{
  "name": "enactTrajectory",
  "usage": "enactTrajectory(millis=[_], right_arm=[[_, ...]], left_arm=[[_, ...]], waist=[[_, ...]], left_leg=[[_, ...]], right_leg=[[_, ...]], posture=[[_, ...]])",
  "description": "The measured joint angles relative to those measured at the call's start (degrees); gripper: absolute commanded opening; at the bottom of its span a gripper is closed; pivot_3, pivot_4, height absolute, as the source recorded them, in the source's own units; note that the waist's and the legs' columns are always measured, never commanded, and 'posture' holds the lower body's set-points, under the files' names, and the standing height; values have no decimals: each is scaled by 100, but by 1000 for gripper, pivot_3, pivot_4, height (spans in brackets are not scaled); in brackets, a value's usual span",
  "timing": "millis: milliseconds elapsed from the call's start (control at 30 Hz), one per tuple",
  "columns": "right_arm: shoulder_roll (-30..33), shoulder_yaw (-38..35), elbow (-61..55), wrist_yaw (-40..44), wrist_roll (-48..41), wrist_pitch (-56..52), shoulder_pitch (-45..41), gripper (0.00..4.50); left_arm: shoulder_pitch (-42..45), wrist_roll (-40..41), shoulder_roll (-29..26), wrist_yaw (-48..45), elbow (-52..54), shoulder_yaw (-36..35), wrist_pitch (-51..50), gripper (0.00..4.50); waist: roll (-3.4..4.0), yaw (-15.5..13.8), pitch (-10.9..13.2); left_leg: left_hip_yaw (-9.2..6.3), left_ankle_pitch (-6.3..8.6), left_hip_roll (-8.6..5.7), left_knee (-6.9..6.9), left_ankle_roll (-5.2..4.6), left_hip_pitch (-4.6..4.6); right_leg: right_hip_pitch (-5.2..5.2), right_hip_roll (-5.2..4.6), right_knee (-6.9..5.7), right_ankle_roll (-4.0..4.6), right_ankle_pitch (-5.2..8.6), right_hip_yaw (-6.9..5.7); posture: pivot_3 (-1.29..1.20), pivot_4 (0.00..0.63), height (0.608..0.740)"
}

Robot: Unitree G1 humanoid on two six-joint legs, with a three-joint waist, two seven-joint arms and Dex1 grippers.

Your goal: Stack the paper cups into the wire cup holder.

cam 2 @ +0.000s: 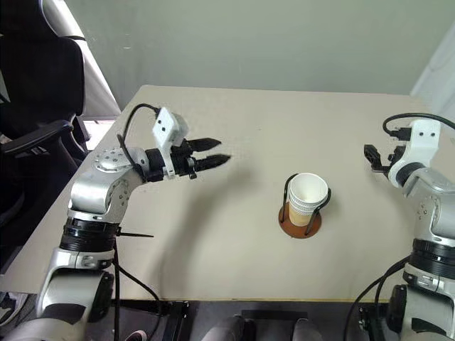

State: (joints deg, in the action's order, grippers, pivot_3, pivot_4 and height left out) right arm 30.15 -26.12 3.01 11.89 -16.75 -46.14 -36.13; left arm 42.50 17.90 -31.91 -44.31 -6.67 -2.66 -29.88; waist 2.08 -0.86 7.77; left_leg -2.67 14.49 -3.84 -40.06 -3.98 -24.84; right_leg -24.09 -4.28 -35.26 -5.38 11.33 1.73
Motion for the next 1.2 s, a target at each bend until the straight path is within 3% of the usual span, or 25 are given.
enactTrajectory(millis=[200, 433, 867, 1200], right_arm=[[-247, -484, 1143, -821, 37, 775, -51, 4356], [-1, -952, 2515, -1624, 102, 1482, -331, 4356], [717, -1387, 4621, -1869, -82, 2967, -268, 4356], [883, -1235, 5150, -1815, -92, 3252, -159, 4356]], left_arm=[[-383, -181, 658, 2169, -704, -1204, 85, 2684], [-917, -330, 1009, 3436, -1173, -1837, 752, 2684], [-1895, -296, 1081, 3569, -1761, -2162, 2099, 2684], [-2043, -171, 1062, 3588, -1892, -2298, 2334, 2684]], waist=[[1, 1, -1], [2, -50, -1], [12, -89, -7], [13, -45, -8]], left_leg=[[-3, -1, -2, -1, 1, 2], [-8, 1, -7, 0, 4, 0], [-10, 14, -9, 4, 30, 25], [-8, 53, -8, 31, 96, 83]], right_leg=[[0, 0, 0, 5, -3, -1], [-2, 1, -1, 7, -4, -5], [8, 1, -34, 20, -3, 3], [23, 1, -82, 54, 3, 11]], posture=[[0, 150, 740], [0, 150, 740], [0, 150, 740], [0, 150, 740]])
